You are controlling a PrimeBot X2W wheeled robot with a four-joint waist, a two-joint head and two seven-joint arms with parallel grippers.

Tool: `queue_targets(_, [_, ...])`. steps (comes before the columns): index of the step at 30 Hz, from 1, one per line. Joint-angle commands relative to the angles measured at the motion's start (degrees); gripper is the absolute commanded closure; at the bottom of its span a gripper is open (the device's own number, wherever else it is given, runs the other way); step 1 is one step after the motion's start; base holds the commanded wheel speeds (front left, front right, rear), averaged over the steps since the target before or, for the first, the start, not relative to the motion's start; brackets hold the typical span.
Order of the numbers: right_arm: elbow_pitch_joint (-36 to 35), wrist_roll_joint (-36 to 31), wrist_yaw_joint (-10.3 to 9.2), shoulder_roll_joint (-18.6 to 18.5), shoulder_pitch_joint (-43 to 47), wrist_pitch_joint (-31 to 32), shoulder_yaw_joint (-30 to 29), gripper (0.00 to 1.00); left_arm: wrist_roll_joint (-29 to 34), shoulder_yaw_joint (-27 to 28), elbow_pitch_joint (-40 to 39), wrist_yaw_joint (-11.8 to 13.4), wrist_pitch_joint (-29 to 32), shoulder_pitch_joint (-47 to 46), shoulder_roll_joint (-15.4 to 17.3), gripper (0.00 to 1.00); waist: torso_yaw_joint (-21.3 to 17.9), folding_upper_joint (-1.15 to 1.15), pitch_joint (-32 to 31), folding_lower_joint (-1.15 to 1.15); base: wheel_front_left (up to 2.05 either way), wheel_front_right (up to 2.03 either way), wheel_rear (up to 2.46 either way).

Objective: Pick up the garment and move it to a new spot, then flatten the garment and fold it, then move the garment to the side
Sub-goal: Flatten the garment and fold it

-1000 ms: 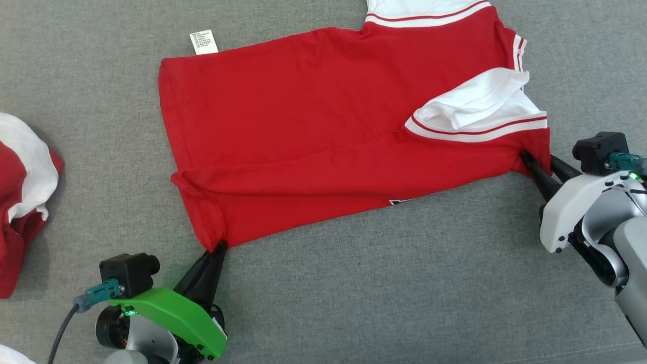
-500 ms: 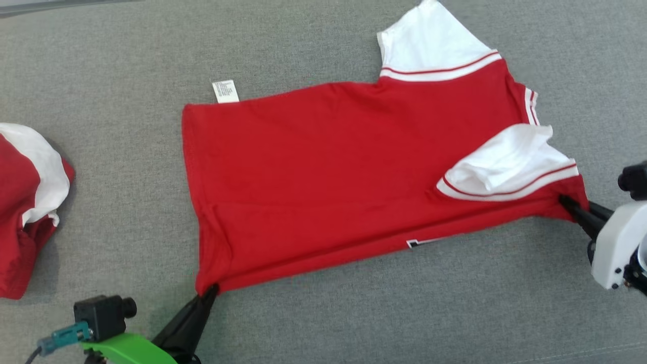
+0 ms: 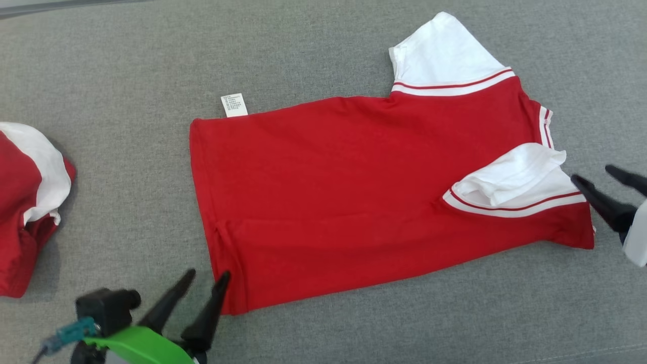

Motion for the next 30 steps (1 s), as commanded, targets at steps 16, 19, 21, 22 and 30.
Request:
queue_targets(16, [16.6, -21.5, 0.0, 16.9, -42.5, 10.4, 7.7, 0.0, 4.6, -0.4, 14.1, -0.5, 14.4, -39.2, 0.1, 0.0, 4.5, 0.0, 15.0, 0.0, 0.0, 0.0, 0.0])
queue_targets(19, [22.0, -23.8, 0.01, 17.8, -46.9, 10.2, 8.5, 0.0, 5.4, -2.5, 16.4, -1.9, 15.4, -42.8, -0.9, 0.0, 5.4, 0.0, 16.2, 0.0, 0.0, 0.0, 0.0])
queue_targets(21, [24.9, -24.6, 0.01, 17.9, -49.1, 10.1, 9.2, 0.0, 5.6, -3.5, 17.4, -2.5, 16.1, -44.3, -1.5, 0.0, 5.9, 0.0, 16.7, 0.0, 0.0, 0.0, 0.0])
queue_targets(22, [26.0, -24.8, 0.01, 18.1, -49.9, 10.0, 9.3, 0.0, 5.7, -3.7, 17.8, -2.7, 16.3, -44.8, -1.8, 0.0, 6.0, 0.0, 16.9, 0.0, 0.0, 0.0, 0.0])
queue_targets(30, [34.0, -24.9, 0.1, 21.7, -53.0, 9.1, 13.1, 1.0, 4.2, -6.8, 19.5, -5.1, 17.8, -45.7, -4.1, 1.0, 6.1, 0.0, 18.5, 0.0, 0.0, 0.0, 0.0])
